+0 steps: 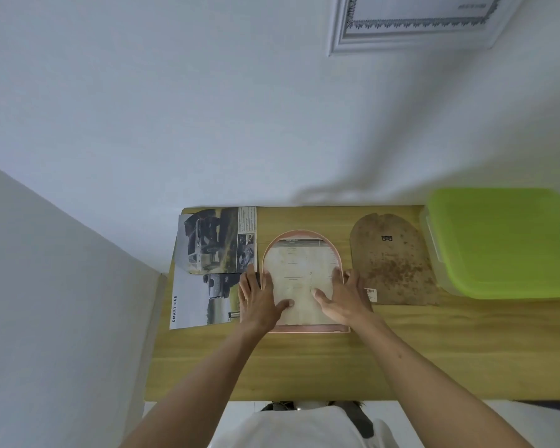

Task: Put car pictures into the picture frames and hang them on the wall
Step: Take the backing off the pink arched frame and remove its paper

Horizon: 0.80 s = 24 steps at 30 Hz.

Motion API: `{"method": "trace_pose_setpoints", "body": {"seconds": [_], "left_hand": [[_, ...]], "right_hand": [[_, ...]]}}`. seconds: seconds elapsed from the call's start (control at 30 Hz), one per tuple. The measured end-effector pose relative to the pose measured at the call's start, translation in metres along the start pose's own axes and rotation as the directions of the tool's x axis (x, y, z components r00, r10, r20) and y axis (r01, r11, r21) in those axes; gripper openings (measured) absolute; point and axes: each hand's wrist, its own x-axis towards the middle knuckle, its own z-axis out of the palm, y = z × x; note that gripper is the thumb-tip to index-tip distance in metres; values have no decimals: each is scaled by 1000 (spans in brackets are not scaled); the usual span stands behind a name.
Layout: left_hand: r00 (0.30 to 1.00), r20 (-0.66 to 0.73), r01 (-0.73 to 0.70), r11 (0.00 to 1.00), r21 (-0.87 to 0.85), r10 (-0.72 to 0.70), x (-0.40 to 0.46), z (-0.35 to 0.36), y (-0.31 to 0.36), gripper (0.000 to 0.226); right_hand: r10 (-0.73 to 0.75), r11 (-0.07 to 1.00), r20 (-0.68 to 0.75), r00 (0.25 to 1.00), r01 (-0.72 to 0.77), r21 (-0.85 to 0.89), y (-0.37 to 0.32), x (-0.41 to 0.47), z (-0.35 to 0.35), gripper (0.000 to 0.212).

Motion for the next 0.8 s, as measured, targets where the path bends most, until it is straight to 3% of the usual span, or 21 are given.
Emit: {"method": "trace_pose_setpoints", "body": {"seconds": [0.2, 0.37, 0.43, 0.53, 0.67, 0.73, 0.8], "left_hand": [[990, -137, -50, 973, -225, 19, -7, 6, -1, 73], [966, -258, -122, 900, -418, 11, -15, 6, -2, 67], [946, -321, -186, 871, -455, 35, -18, 1, -1, 70], [943, -320, -246, 829, -502, 86, -24, -8, 3, 74], [982, -184, -122, 630, -767, -34, -26, -25, 13, 65], [980, -155, -73, 503, -861, -124, -28, -34, 20, 52], [978, -110, -22, 440, -898, -175, -29, -38, 25, 46]], "right_hand": [[4, 988, -70, 998, 7, 151, -1, -3, 2, 78], [-18, 932, -188, 982, 84, 352, 3, -2, 1, 65], [-19, 869, -283, 959, 156, 469, 4, -5, -1, 54], [21, 644, -280, 960, 201, 738, 2, -11, -10, 46], [113, 481, -272, 956, 187, 856, 9, -19, -20, 51], [128, 483, -281, 951, 188, 855, 18, -21, -23, 47], [123, 526, -303, 945, 196, 827, 31, -23, -23, 37]]}}
